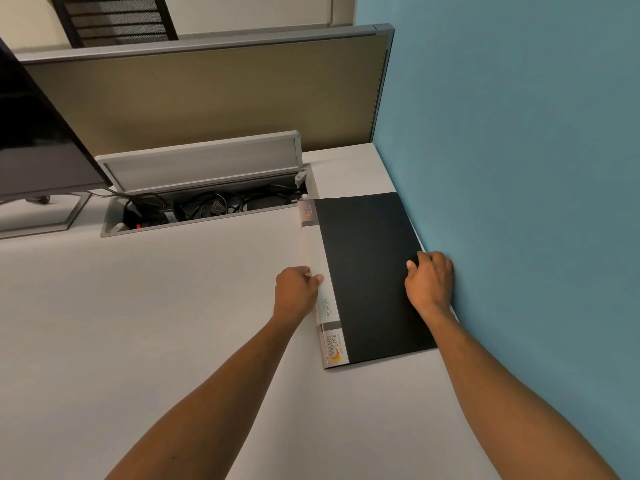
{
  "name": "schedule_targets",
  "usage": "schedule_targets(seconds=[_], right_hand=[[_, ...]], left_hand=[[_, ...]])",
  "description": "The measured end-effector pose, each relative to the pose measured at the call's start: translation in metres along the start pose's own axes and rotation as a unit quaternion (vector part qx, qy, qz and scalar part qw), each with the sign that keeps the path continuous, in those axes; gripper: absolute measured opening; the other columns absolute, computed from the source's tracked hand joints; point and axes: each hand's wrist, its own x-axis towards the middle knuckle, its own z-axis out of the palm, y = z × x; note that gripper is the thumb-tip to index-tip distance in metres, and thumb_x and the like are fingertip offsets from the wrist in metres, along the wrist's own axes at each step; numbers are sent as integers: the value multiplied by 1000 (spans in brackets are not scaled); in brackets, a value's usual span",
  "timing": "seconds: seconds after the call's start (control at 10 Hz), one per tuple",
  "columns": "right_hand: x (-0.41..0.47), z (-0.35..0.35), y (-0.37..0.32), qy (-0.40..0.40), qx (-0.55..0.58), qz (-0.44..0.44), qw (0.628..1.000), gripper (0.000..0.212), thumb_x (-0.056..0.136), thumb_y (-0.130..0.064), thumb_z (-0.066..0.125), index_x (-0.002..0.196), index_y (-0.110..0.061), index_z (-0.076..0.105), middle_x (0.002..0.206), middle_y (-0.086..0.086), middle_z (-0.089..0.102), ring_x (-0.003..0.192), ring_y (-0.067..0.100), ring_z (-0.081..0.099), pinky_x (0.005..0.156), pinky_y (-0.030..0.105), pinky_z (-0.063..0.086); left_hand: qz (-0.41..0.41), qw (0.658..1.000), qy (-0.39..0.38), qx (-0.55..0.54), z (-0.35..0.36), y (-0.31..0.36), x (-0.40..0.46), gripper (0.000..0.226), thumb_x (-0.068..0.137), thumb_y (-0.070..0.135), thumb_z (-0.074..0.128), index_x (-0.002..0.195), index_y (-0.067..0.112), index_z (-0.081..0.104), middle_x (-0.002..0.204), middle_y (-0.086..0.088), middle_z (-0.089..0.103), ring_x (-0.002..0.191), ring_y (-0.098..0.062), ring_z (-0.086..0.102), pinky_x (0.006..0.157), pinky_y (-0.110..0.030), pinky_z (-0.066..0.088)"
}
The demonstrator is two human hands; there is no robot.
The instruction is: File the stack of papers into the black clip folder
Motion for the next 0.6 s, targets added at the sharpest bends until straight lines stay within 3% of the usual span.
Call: schedule_targets(seconds=[0.2, 0.3, 0.4, 0.5, 0.6], right_hand=[[2, -4, -5, -19, -28, -2, 999, 31, 92, -9, 54, 122, 0, 58, 117, 21, 58, 111, 35, 50, 93, 40, 41], [1, -6, -6, -34, -33, 7, 999, 41, 84, -3, 56, 125, 0, 55, 121, 21, 57, 114, 36, 48, 99, 41, 40], [-4, -8, -11, -28, -27, 14, 999, 42, 85, -4, 53, 126, 0, 54, 123, 22, 56, 114, 36, 49, 98, 43, 40], [-15, -6, -21, 10, -6, -16, 1000, 36, 90, -9, 53, 126, -1, 55, 124, 19, 58, 114, 34, 50, 94, 43, 42], [-26, -4, -39, 32, 25, -53, 998, 31, 95, -14, 51, 122, -2, 58, 120, 17, 61, 114, 32, 52, 92, 42, 44]], left_hand=[[6, 1000, -6, -4, 3, 3, 0, 25, 91, 36, 62, 98, 13, 61, 96, 4, 60, 67, -10, 53, 73, -26, 42], [12, 1000, -10, 9, 1, 1, 1, 25, 91, 39, 62, 93, 14, 60, 98, -2, 66, 63, -9, 53, 71, -25, 41], [10, 1000, -22, -2, -5, -1, -1, 35, 91, 41, 60, 105, 10, 64, 106, -6, 68, 73, -13, 58, 73, -25, 42], [15, 1000, -3, 10, -15, -10, -5, 46, 94, 42, 57, 126, 9, 60, 119, -8, 66, 96, -21, 63, 89, -31, 47], [21, 999, 27, 6, -32, -20, -12, 45, 95, 39, 55, 128, 10, 59, 125, -10, 64, 109, -25, 62, 100, -37, 45]])
